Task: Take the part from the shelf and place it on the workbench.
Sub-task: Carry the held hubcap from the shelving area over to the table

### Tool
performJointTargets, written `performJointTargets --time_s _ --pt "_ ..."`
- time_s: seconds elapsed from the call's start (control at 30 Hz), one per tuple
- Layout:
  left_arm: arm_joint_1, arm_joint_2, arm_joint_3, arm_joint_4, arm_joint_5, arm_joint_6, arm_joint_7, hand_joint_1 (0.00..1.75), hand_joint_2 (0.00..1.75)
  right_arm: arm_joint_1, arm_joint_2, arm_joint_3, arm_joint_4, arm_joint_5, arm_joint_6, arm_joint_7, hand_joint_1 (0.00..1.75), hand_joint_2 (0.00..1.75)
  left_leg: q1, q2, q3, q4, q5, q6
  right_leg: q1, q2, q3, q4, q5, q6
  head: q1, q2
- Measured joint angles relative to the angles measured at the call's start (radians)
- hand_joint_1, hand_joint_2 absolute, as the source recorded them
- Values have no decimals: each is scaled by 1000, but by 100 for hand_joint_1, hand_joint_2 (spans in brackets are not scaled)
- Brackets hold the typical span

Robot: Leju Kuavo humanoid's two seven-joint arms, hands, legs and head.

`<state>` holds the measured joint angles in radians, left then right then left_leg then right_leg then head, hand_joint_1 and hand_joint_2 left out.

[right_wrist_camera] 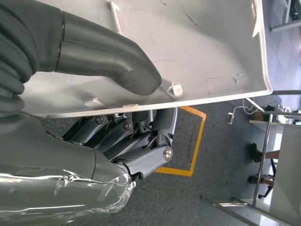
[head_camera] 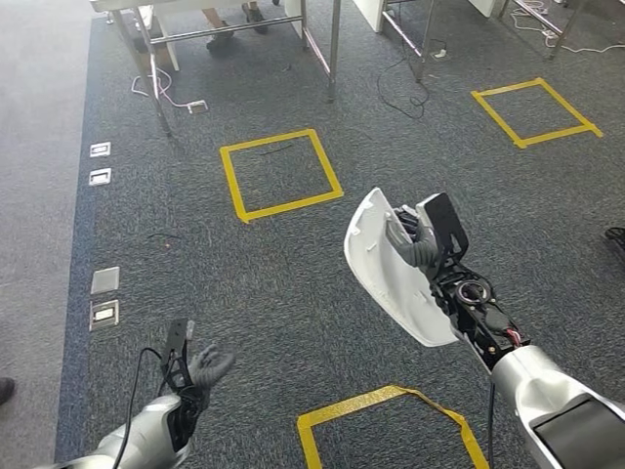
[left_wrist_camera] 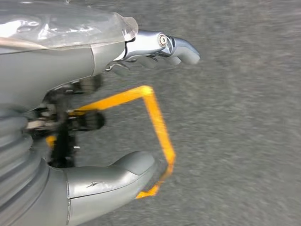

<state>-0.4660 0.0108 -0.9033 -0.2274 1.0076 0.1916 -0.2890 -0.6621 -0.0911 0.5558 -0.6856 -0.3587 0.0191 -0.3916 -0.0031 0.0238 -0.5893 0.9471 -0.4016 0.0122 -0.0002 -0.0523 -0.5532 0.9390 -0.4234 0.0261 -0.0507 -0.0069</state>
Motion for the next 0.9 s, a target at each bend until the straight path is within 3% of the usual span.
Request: performJointTargets --time_s 0.07,0.2,0.3,0.9 --pt "15 2 0 0 2 4 16 0 175 8 5 1 14 -4 -1 -10 175 175 0 0 0 0 0 0 0 0 0 0 0 0 0 0" --pt "122 30 0 1 -8 0 217 0 175 26 21 11 70 -7 -22 -58 175 175 0 0 -1 0 -1 0 0 0 -1 0 -1 0 0 0" --pt "167 42 0 2 -15 10 271 0 175 9 21 13 71 4 -36 -33 175 175 0 0 -1 0 -1 0 0 0 -2 0 -1 0 0 0" --pt "203 54 0 4 12 16 211 0 175 -1 5 11 32 16 -64 5 175 175 0 0 0 0 0 0 0 0 -2 0 -1 0 0 0"
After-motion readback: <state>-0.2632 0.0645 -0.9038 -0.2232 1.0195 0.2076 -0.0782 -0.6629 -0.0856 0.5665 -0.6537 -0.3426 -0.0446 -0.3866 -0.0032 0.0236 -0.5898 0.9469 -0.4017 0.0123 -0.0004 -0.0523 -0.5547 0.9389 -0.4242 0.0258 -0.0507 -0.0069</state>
